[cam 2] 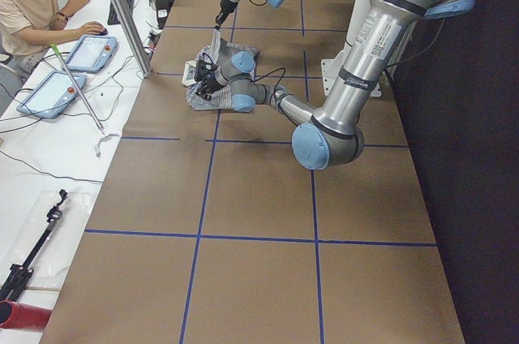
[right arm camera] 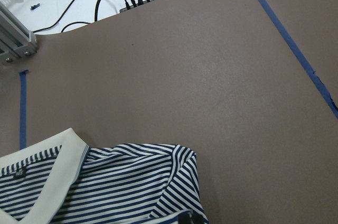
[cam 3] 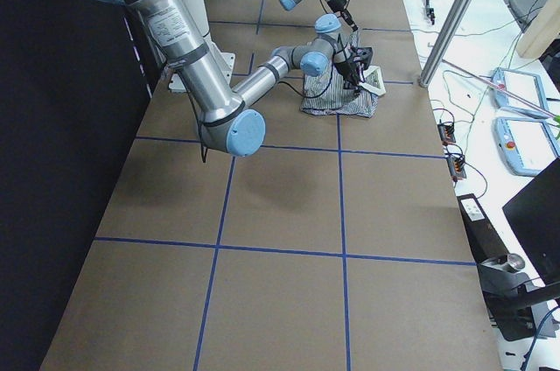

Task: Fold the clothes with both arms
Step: 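Lower the hem near the collar and open both grippers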

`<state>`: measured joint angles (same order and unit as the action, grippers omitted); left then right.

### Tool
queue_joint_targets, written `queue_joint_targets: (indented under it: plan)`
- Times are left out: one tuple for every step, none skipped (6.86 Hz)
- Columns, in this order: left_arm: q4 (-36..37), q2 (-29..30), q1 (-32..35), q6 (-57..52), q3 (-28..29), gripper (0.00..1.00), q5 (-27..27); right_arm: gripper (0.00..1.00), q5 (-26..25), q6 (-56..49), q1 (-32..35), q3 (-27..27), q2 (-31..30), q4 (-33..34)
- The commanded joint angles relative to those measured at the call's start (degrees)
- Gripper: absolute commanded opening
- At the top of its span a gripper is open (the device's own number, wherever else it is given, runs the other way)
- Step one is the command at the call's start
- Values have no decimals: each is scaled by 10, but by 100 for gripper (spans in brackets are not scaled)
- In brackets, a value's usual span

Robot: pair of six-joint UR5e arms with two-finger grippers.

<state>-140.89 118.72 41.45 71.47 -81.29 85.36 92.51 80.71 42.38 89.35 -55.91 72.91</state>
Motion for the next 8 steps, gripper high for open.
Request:
queue_joint_targets:
  plan:
    - [3, 1, -2, 2, 11, 0, -1, 0, -6, -1, 0, -44, 13, -4]
    - [2, 6, -3, 2, 24, 0, -1, 0, -7, 0, 0, -85, 41, -5]
    - [1, 12, -3, 2, 38, 0, -1, 0, -7, -2, 0, -127, 68, -5]
    - [1, 21, -4, 2, 52, 0, -1, 0, -15, -5, 1, -151, 74, -7]
    - [1, 25, -4, 2, 53, 2, -1, 0, -19, -14, -1, -169, 75, -7]
    - [0, 25, -5, 2, 59, 6, -1, 0, -20, -14, 0, -175, 76, -8]
    - [-3, 26, -8, 3, 69, 10, -2, 0, -20, -14, -1, -189, 86, -8]
    - [-3, 26, -9, 2, 71, 15, -9, 4, -20, -14, -1, -214, 103, -8]
